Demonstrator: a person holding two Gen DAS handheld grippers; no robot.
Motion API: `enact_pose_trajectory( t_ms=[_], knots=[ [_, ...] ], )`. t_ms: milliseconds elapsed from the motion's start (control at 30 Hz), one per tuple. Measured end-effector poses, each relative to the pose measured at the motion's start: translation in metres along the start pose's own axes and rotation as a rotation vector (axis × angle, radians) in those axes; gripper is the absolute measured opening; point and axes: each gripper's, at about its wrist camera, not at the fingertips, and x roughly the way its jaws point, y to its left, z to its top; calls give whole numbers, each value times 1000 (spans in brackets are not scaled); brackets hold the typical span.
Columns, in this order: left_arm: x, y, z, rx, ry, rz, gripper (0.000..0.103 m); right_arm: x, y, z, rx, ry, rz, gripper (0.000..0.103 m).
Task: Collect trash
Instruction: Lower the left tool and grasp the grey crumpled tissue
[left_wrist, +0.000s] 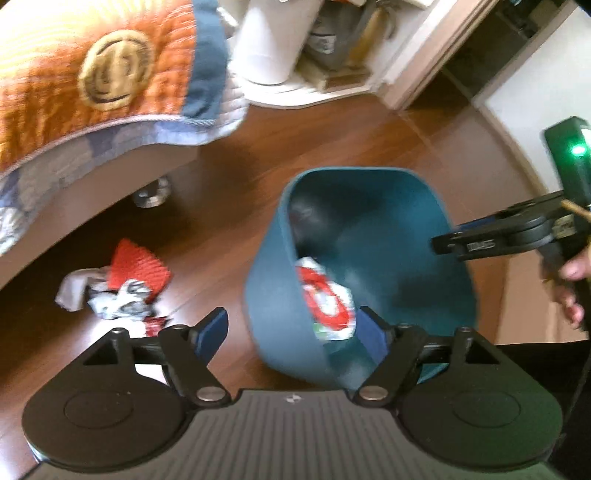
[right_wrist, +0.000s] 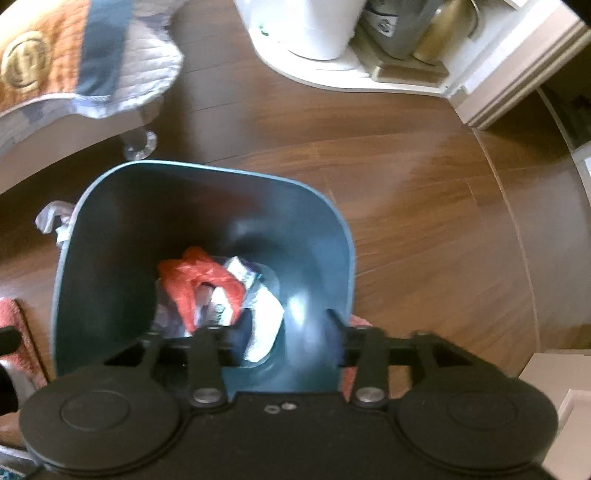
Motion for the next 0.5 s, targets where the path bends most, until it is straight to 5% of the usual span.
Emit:
enact_pose_trajectory(
  t_ms=[267, 500],
  knots=[
    [11, 33, -1, -93, 7, 156, 76, 49, -36, -5, 91, 41, 45, 78],
    [30, 63, 0, -158, 35, 243, 76, 85, -46, -9, 82, 90, 73, 77]
  ],
)
